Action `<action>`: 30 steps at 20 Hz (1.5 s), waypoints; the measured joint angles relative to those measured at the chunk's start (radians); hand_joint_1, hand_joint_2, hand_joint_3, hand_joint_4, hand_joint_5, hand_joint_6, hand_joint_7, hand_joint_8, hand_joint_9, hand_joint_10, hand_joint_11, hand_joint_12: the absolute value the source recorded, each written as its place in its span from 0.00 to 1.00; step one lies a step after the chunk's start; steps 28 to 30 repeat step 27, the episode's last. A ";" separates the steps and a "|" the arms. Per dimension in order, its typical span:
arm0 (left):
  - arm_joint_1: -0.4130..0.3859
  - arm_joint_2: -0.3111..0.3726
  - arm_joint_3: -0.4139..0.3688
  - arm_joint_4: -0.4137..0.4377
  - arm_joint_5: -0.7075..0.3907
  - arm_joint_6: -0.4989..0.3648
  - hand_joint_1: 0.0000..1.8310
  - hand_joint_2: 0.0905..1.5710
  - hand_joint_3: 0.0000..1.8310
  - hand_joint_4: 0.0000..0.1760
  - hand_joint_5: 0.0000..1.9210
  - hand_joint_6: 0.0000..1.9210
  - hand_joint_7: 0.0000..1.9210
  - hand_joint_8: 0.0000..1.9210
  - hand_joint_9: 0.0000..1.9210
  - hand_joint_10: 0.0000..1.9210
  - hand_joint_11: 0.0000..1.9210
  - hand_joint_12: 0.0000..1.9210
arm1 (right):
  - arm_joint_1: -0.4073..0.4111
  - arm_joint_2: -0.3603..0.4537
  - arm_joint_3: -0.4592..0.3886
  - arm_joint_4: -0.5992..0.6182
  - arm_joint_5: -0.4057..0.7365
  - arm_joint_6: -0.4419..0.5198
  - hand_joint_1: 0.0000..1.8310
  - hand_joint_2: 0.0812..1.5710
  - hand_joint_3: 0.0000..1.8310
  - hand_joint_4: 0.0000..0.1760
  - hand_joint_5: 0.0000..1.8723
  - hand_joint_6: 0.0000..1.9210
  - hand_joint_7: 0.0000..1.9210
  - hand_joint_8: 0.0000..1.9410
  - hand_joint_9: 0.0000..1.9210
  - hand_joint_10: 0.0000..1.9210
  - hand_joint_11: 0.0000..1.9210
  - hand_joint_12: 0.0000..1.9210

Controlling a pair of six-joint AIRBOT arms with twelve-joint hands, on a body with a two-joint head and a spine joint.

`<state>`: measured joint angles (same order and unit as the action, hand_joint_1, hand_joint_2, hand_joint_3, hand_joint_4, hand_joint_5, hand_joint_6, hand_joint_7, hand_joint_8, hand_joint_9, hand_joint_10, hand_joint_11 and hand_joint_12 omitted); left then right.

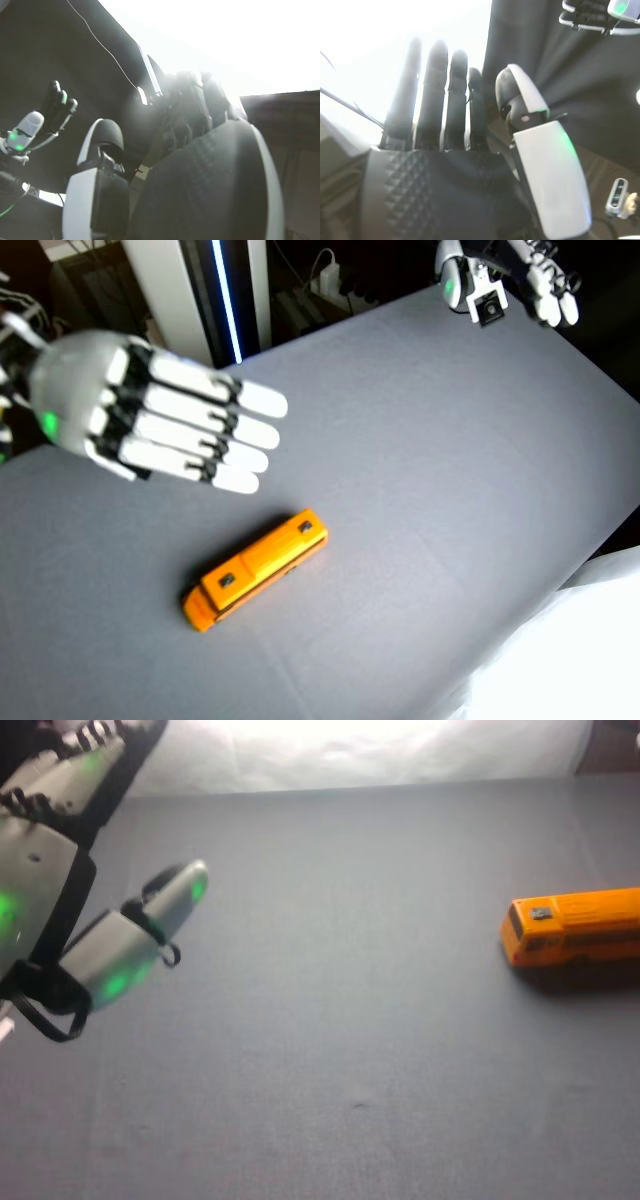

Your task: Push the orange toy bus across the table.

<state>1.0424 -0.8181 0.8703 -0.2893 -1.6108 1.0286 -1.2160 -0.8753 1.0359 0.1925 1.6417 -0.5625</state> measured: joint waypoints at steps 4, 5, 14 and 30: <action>-0.034 0.037 -0.013 0.037 -0.008 0.041 0.22 0.82 0.01 0.05 0.14 0.00 0.07 0.00 0.12 0.00 0.03 0.27 | 0.080 0.019 -0.030 -0.137 -0.006 -0.066 0.58 0.79 0.00 0.00 0.24 0.08 0.15 0.00 0.13 0.00 0.10 0.00; -0.035 0.048 -0.014 0.038 -0.011 0.045 0.19 0.84 0.01 0.00 0.09 0.00 0.05 0.00 0.08 0.00 0.01 0.30 | 0.111 0.026 -0.034 -0.146 0.000 -0.087 0.57 0.78 0.00 0.17 0.23 0.08 0.14 0.00 0.13 0.00 0.10 0.01; -0.116 0.135 -0.072 0.104 -0.025 0.044 0.44 0.84 0.00 0.04 0.17 0.00 0.29 0.00 0.33 0.03 0.12 0.53 | 0.235 0.111 -0.071 -0.164 0.037 -0.050 0.60 0.76 0.00 0.00 0.42 0.63 0.39 0.26 0.43 0.13 0.21 0.71; -0.156 0.000 -0.047 -0.007 -0.019 -0.200 0.05 0.92 0.00 0.00 0.27 0.24 0.33 0.49 0.35 0.67 0.33 0.77 | 0.290 -0.041 -0.073 -0.032 0.014 0.093 0.30 0.91 0.00 0.00 0.40 0.44 0.52 0.30 0.46 0.51 0.37 0.71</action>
